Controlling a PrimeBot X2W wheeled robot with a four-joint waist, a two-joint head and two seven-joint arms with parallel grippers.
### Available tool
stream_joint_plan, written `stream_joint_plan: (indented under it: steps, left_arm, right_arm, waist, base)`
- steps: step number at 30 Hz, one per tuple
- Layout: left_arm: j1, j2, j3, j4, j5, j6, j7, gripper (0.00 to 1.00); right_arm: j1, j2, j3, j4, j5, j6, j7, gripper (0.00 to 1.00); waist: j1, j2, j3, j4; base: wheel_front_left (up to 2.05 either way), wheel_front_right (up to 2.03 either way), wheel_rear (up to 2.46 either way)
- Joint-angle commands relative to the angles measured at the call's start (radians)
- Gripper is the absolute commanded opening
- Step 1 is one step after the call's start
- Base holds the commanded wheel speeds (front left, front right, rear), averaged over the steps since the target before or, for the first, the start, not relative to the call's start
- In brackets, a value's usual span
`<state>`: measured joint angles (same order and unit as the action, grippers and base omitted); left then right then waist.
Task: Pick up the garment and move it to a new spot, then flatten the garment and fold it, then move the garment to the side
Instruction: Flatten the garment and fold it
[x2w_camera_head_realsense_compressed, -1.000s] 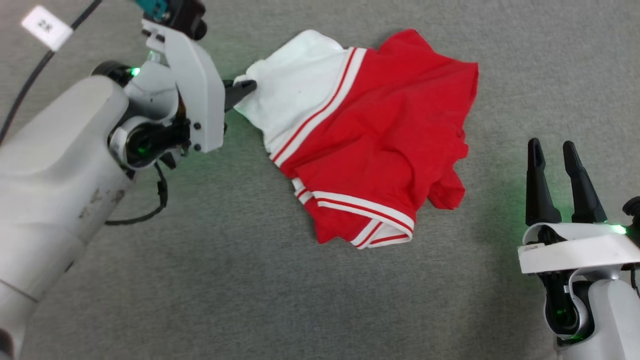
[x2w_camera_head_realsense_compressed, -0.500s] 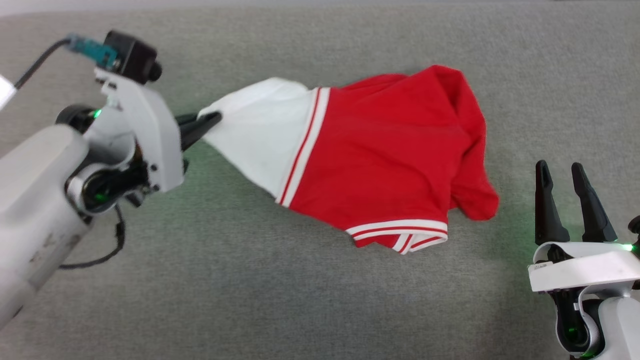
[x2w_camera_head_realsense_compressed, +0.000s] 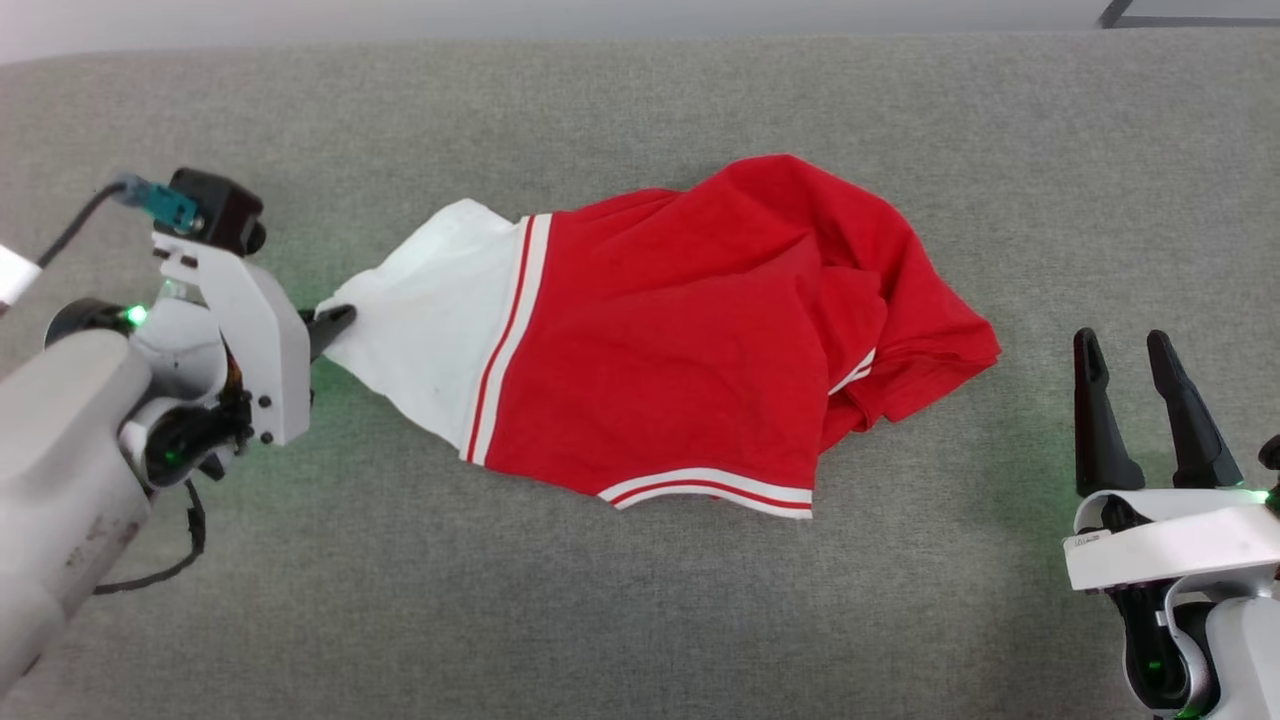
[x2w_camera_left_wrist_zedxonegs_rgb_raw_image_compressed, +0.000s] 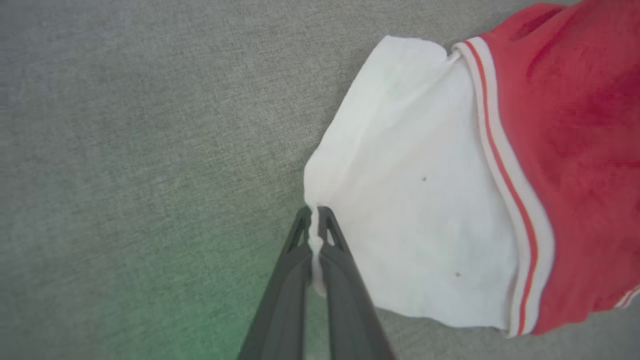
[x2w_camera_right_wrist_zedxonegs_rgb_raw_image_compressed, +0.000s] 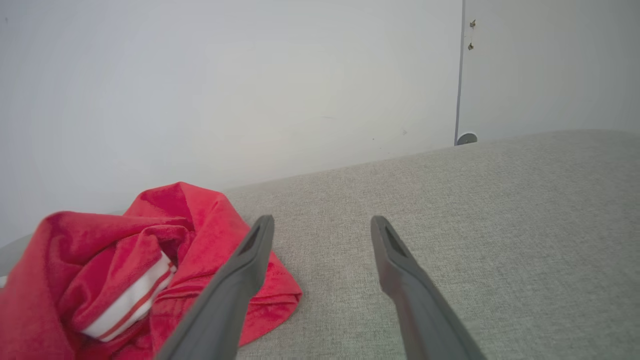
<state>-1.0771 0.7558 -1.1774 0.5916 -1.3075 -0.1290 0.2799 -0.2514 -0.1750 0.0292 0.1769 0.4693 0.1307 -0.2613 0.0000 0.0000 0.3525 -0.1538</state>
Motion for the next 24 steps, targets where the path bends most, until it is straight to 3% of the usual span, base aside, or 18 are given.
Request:
stream_joint_plan:
  steps: [1,2,3,4,5,11,14,19,24]
  left_arm:
    - [0.015,-0.009,0.000,0.014,0.003,0.000,-0.014,0.00]
    - [0.017,-0.015,0.005,0.024,-0.003,-0.001,-0.026,0.12]
    - [0.018,-0.019,0.009,0.030,-0.003,-0.001,-0.042,0.12]
    - [0.019,-0.022,0.011,0.035,-0.001,-0.001,-0.058,0.79]
    - [0.022,-0.024,0.014,0.039,0.000,-0.001,-0.075,1.00]
    - [0.054,-0.028,0.027,0.023,0.038,0.000,-0.226,1.00]
    - [0.088,-0.038,0.039,-0.006,0.061,0.028,-0.333,1.00]
    - [0.182,-0.056,0.059,-0.109,0.087,0.105,-0.491,1.00]
    - [0.293,-0.069,0.121,-0.261,0.123,0.209,-0.543,1.00]
  right_arm:
    - [-0.001,-0.008,0.008,0.002,-0.009,0.000,-0.005,1.00]
    - [-0.004,-0.015,0.018,0.003,-0.011,0.000,-0.005,1.00]
    - [-0.006,-0.023,0.030,0.004,-0.012,0.000,-0.005,1.00]
    - [-0.009,-0.032,0.041,0.006,-0.014,0.000,-0.005,1.00]
    - [-0.013,-0.044,0.059,0.008,-0.014,0.000,-0.005,1.00]
    - [-0.050,-0.170,0.203,0.015,-0.004,0.000,0.031,1.00]
    - [-0.078,-0.247,0.283,-0.010,0.009,0.000,0.083,1.00]
    - [-0.148,-0.384,0.434,-0.074,0.047,0.000,0.205,1.00]
    - [-0.225,-0.498,0.543,-0.113,0.111,0.000,0.341,1.00]
  waist:
    - [0.0000,0.0000,-0.002,-0.004]
    - [0.0000,0.0000,-0.004,-0.005]
    - [0.0000,0.0000,-0.009,-0.005]
    - [0.0000,0.0000,-0.013,-0.004]
    - [0.0000,0.0000,-0.016,-0.003]
    - [0.0000,0.0000,-0.043,0.034]
    - [0.0000,0.0000,-0.053,0.064]
    - [0.0000,0.0000,-0.064,0.117]
    - [0.0000,0.0000,-0.068,0.182]
  base:
    - [0.00,0.00,0.00]
    - [0.00,0.00,0.00]
    - [0.00,0.00,0.00]
    - [0.00,0.00,0.00]
    - [0.00,0.00,0.00]
    - [0.00,0.00,0.00]
    - [0.00,0.00,0.00]
    - [0.00,0.00,0.00]
    - [0.00,0.00,0.00]
